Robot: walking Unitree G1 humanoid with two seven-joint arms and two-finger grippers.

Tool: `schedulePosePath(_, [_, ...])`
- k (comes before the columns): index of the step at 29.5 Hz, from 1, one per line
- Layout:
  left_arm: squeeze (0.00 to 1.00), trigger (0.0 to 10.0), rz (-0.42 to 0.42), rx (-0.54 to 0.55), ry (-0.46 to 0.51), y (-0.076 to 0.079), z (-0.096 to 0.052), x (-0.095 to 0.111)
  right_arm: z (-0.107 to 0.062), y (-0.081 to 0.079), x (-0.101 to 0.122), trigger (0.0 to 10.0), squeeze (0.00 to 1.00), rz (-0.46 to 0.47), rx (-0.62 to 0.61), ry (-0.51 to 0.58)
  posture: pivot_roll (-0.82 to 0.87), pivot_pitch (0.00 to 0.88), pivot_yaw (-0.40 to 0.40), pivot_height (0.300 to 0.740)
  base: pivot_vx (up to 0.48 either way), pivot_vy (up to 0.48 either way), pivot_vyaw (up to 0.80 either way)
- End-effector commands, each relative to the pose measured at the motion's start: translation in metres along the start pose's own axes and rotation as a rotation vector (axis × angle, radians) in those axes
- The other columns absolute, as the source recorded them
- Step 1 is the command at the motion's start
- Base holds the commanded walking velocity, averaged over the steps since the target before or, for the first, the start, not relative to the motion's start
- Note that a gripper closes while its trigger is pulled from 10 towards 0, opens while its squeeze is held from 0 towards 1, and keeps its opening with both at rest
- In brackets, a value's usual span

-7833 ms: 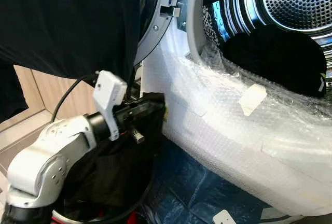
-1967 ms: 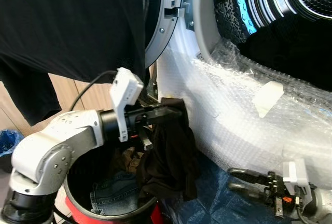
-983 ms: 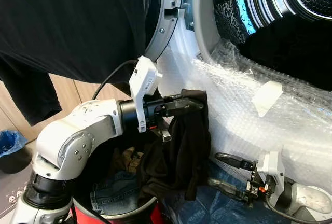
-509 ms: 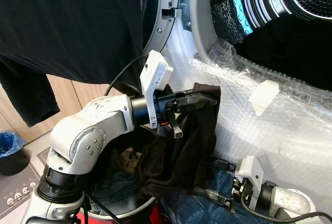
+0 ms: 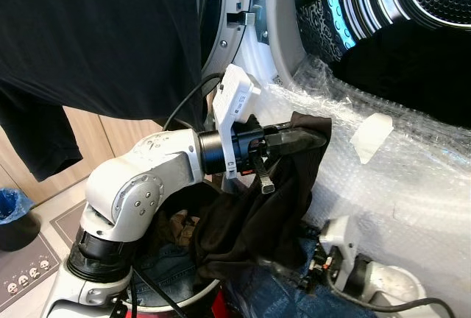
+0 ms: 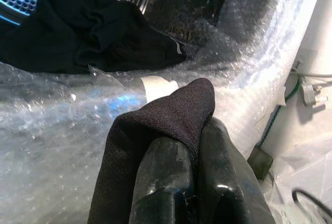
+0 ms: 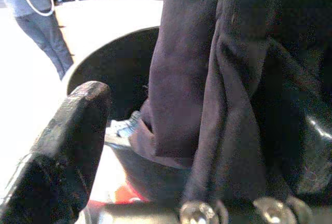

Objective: Clothes washing

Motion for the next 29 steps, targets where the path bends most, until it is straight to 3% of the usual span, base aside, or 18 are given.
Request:
schedulePosePath(1, [0.00, 0.0, 0.030, -0.033, 0.033, 0.004, 0.007, 0.010, 0.007, -0.005, 0.009, 10.0, 0.00, -0.013, 0.025, 0.018, 0.18, 0.000, -0.031, 0.740, 0.000, 0.000, 0.00])
schedulePosePath(7, [0.00, 0.0, 0.018, -0.074, 0.041, 0.011, 0.017, 0.009, 0.024, -0.006, -0.005, 10.0, 0.00, -0.004, -0.001, -0.010, 0.18, 0.000, -0.030, 0.740, 0.000, 0.000, 0.00])
schedulePosePath(18, [0.00, 0.0, 0.014, -0.098, 0.057, 0.015, 0.022, 0.013, 0.048, 0.022, -0.003, 10.0, 0.00, 0.074, -0.257, 0.040, 0.18, 0.000, -0.021, 0.740, 0.000, 0.000, 0.00])
schedulePosePath(24, [0.00, 0.0, 0.014, -0.095, 0.057, 0.016, 0.022, 0.013, 0.047, 0.038, -0.011, 10.0, 0.00, 0.105, -0.401, 0.009, 0.18, 0.000, -0.025, 0.740, 0.000, 0.000, 0.00])
schedulePosePath(29, [0.00, 0.0, 0.011, -0.091, 0.057, 0.016, 0.022, 0.012, 0.032, 0.068, -0.018, 10.0, 0.00, 0.156, -0.633, 0.005, 0.18, 0.000, -0.030, 0.740, 0.000, 0.000, 0.00])
Point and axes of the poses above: a point about 5 cm out from each wrist's last joint towards the gripper, its own z axis pointing out of the wrist towards the gripper, its own x axis along the axis of the wrist's last joint, y = z × x, the point moved 4 cm from there along z, pointing out of the wrist towards the gripper, and after that the axes turned 11 degrees about z, right-handed, at the moved point
